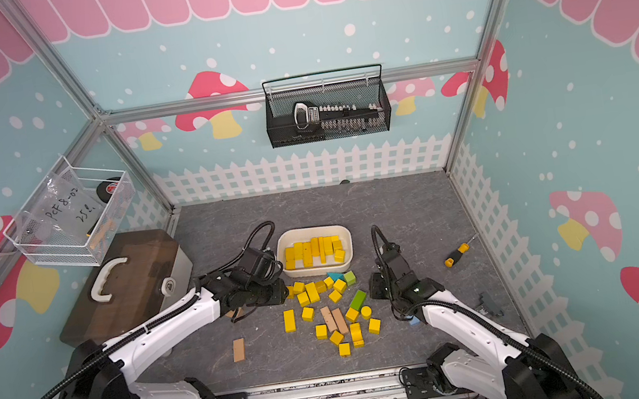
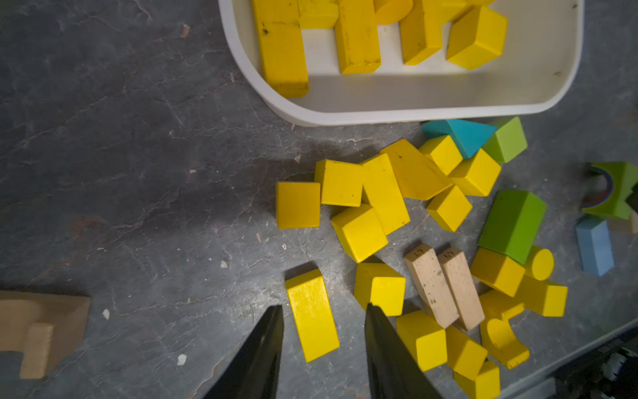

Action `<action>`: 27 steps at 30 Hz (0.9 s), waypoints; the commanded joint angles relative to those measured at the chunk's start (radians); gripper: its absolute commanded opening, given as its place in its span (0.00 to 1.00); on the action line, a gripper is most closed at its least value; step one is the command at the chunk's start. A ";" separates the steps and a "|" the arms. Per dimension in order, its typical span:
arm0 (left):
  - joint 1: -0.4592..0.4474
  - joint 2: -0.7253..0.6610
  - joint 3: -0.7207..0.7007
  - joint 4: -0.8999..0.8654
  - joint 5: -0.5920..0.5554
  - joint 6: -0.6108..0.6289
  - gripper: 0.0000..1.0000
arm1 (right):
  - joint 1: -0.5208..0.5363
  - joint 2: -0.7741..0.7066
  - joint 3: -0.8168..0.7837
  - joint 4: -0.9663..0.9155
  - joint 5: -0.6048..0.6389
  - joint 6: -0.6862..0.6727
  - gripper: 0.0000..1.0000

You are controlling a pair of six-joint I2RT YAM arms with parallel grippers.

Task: Pick out the yellow building blocks
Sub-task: Pick up the building block from the center of the board.

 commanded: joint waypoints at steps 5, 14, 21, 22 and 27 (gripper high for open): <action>-0.002 0.153 0.076 0.066 -0.050 0.048 0.43 | 0.003 -0.028 -0.032 0.030 0.017 0.014 0.42; 0.000 0.286 0.184 0.001 -0.071 0.077 0.48 | 0.003 -0.035 -0.036 0.030 0.015 0.011 0.43; 0.000 0.312 0.191 -0.023 -0.106 0.065 0.48 | 0.003 -0.035 -0.037 0.031 0.016 0.014 0.44; 0.000 0.316 0.193 -0.031 -0.110 0.065 0.48 | 0.004 -0.035 -0.037 0.031 0.017 0.014 0.44; 0.016 0.333 0.193 -0.062 -0.117 0.072 0.48 | 0.003 -0.028 -0.034 0.031 0.015 0.014 0.44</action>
